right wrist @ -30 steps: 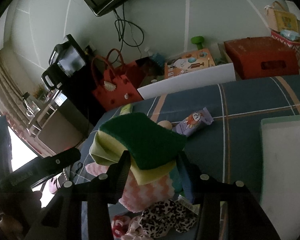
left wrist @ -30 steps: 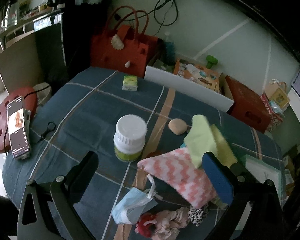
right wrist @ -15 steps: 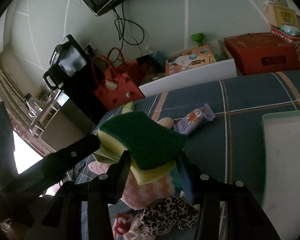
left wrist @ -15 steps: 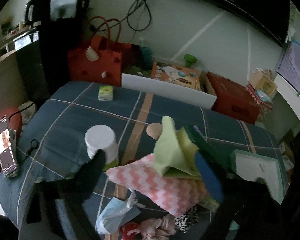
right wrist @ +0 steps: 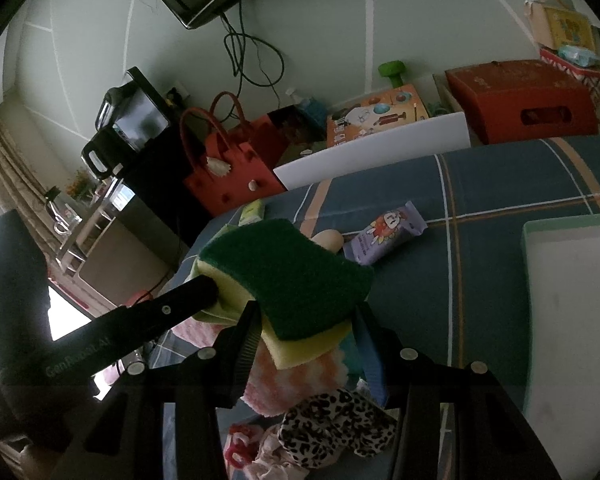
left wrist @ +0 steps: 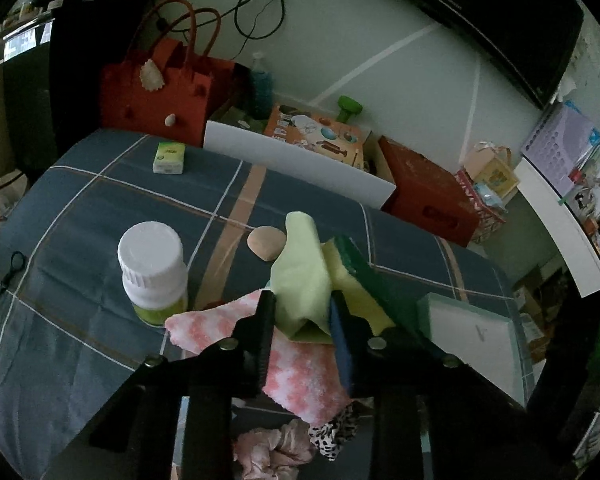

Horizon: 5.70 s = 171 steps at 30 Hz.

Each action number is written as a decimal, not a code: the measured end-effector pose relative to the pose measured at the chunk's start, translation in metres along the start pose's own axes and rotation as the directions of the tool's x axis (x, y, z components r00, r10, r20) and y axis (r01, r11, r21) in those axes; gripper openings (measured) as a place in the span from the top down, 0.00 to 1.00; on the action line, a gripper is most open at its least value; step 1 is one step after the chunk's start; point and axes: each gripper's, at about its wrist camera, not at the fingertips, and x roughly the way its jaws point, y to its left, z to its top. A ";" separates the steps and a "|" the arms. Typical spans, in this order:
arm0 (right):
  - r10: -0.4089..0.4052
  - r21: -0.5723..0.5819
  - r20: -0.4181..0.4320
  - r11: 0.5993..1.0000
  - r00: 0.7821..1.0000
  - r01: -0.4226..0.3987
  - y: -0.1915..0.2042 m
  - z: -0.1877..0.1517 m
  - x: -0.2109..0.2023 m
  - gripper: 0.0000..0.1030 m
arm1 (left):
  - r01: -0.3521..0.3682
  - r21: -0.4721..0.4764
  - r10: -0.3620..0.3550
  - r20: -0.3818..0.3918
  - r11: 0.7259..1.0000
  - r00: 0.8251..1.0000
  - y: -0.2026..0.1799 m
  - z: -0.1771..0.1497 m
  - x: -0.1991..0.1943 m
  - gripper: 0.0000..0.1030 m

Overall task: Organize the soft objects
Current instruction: 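Grasp the green-yellow sponge with the right tool while the left tool grasps the light green cloth, then carry the sponge and the light green cloth over the white tray with both tools, then open the right tool to drop the sponge while the left tool releases the cloth into the tray, then move both tools back from the tray to the pile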

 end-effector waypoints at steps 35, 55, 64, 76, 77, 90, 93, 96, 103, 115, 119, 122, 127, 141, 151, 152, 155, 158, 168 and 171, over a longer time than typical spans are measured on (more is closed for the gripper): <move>-0.062 0.073 0.100 0.996 0.993 0.054 -0.024 0.010 -0.034 0.53 | 0.091 0.048 -0.097 0.134 0.995 0.986 -0.017 0.006 -0.022 0.91; -0.211 0.138 0.148 0.972 0.966 0.191 -0.060 0.017 -0.070 0.53 | 0.142 0.127 -0.167 0.215 0.982 0.962 -0.050 0.009 -0.034 0.91; -0.351 0.232 0.170 0.922 0.921 0.309 -0.108 0.022 -0.104 0.53 | 0.186 0.189 -0.225 0.209 0.964 0.952 -0.084 0.004 -0.032 0.91; -0.570 0.394 0.129 0.780 0.811 0.486 -0.188 0.013 -0.157 0.52 | 0.283 0.314 -0.320 0.071 0.906 0.945 -0.163 -0.022 0.000 0.91; -0.588 0.414 0.120 0.762 0.800 0.498 -0.196 0.011 -0.163 0.52 | 0.286 0.329 -0.321 0.054 0.900 0.946 -0.170 -0.025 0.003 0.91; -0.676 0.490 0.063 0.662 0.734 0.567 -0.234 0.002 -0.179 0.52 | 0.408 0.413 -0.375 -0.162 0.814 0.913 -0.261 -0.048 0.059 0.91; -0.710 0.500 0.037 0.622 0.703 0.602 -0.244 0.000 -0.183 0.52 | 0.427 0.398 -0.382 -0.191 0.812 0.904 -0.270 -0.049 0.078 0.91; -0.732 0.506 0.021 0.595 0.681 0.624 -0.251 -0.002 -0.185 0.52 | 0.456 0.344 -0.396 -0.232 0.821 0.888 -0.268 -0.050 0.104 0.91; -0.742 0.501 -0.012 0.576 0.671 0.646 -0.261 -0.002 -0.179 0.52 | 0.404 0.217 -0.335 -0.296 0.889 0.895 -0.232 -0.059 0.149 0.91; -0.706 0.393 -0.102 0.618 0.701 0.680 -0.256 0.000 -0.139 0.51 | 0.197 0.343 -0.072 -0.346 0.919 0.935 -0.221 -0.088 0.174 0.91; -0.701 0.366 -0.129 0.624 0.702 0.690 -0.254 0.000 -0.131 0.50 | 0.190 0.331 -0.060 -0.364 0.925 0.930 -0.215 -0.091 0.179 0.91; -0.703 0.350 -0.145 0.621 0.696 0.701 -0.254 0.000 -0.127 0.50 | 0.181 0.335 -0.047 -0.371 0.924 0.927 -0.215 -0.091 0.178 0.91; -0.697 0.340 -0.136 0.634 0.704 0.694 -0.246 0.004 -0.130 0.46 | 0.176 0.334 -0.043 -0.372 0.926 0.927 -0.218 -0.085 0.169 0.59; -0.684 0.326 -0.139 0.651 0.716 0.685 -0.236 0.008 -0.131 0.30 | 0.082 0.318 0.019 -0.303 0.945 0.953 -0.205 -0.057 0.144 0.16; -0.704 0.287 -0.143 0.643 0.696 0.710 -0.234 0.006 -0.124 0.00 | 0.025 0.273 0.060 -0.298 0.962 0.953 -0.190 -0.054 0.150 0.08; -0.708 0.284 -0.137 0.642 0.692 0.713 -0.233 0.006 -0.124 0.00 | 0.022 0.271 0.061 -0.295 0.962 0.954 -0.189 -0.054 0.150 0.02; -0.704 0.278 -0.133 0.649 0.698 0.708 -0.232 0.006 -0.122 0.00 | 0.006 0.270 0.071 -0.275 0.963 0.959 -0.187 -0.052 0.147 0.00; -0.701 0.268 -0.131 0.655 0.701 0.706 -0.230 0.007 -0.120 0.00 | 0.006 0.265 0.071 -0.276 0.964 0.958 -0.185 -0.050 0.148 0.00; -0.698 0.283 -0.082 0.668 0.711 0.688 -0.222 0.010 -0.124 0.00 | -0.004 0.257 0.058 -0.203 0.966 0.977 -0.181 -0.041 0.134 0.00; -0.678 0.278 -0.060 0.694 0.733 0.664 -0.214 0.013 -0.125 0.00 | -0.014 0.264 0.063 -0.178 0.965 0.982 -0.180 -0.037 0.126 0.00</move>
